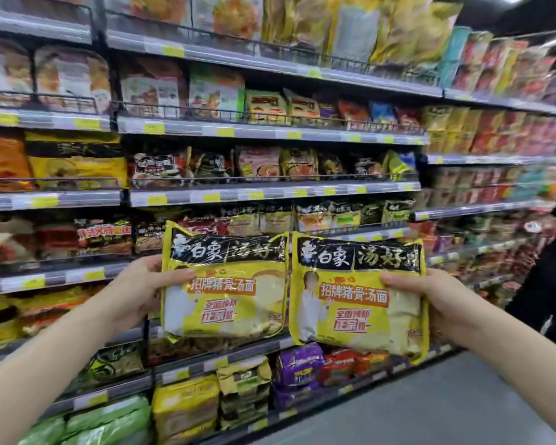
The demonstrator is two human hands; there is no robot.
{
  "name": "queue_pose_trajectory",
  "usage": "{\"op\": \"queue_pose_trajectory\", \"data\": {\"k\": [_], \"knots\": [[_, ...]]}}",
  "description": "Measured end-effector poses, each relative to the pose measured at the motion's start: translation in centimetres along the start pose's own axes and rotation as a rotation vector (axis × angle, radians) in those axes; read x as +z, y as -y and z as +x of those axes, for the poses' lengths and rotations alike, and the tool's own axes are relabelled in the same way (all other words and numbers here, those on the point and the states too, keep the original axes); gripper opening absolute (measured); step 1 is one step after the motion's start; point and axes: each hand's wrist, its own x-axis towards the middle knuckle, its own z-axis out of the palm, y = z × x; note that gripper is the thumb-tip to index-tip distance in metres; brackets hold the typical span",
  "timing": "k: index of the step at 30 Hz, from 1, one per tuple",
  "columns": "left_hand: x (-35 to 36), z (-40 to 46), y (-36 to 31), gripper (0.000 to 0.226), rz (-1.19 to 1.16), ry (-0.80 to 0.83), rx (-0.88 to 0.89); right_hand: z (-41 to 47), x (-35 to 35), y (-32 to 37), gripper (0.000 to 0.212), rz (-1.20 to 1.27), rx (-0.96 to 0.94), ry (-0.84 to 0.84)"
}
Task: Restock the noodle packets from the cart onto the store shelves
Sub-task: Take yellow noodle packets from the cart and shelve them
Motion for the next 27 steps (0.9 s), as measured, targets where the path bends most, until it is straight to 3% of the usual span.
{"op": "queue_pose_trajectory", "data": {"k": [7,8,11,13,17,20,24,27], "knots": [[4.6,6.3,-0.8,0.091,0.045,0.072,0.031,5.2,-4.4,-0.8,0.064,0.039,-0.004,-0.026],[5.0,7.3,-1.0,0.093,0.049,0.078,0.039,6.3,-4.9,-0.9,0.073,0.040,-0.007,-0.023],[5.8,10.7,-1.1,0.096,0.046,0.089,0.057,10.4,-6.3,-1.3,0.124,0.040,0.008,-0.033],[6.3,13.0,-1.3,0.099,0.046,0.080,0.064,13.5,-7.1,-1.3,0.139,0.043,0.010,-0.031],[6.8,17.9,-1.7,0.104,0.035,0.048,0.062,19.2,-7.9,0.4,0.118,0.026,-0.027,0.002],[7.0,21.7,-1.8,0.101,0.046,0.035,0.072,23.7,-8.1,1.8,0.125,0.011,-0.036,0.018],[7.4,26.0,-2.0,0.091,0.053,0.014,0.098,28.8,-8.4,2.8,0.085,0.027,-0.057,0.037],[7.7,28.9,-1.7,0.083,0.048,-0.005,0.103,32.7,-8.9,3.0,0.085,0.041,-0.056,0.049]]}}
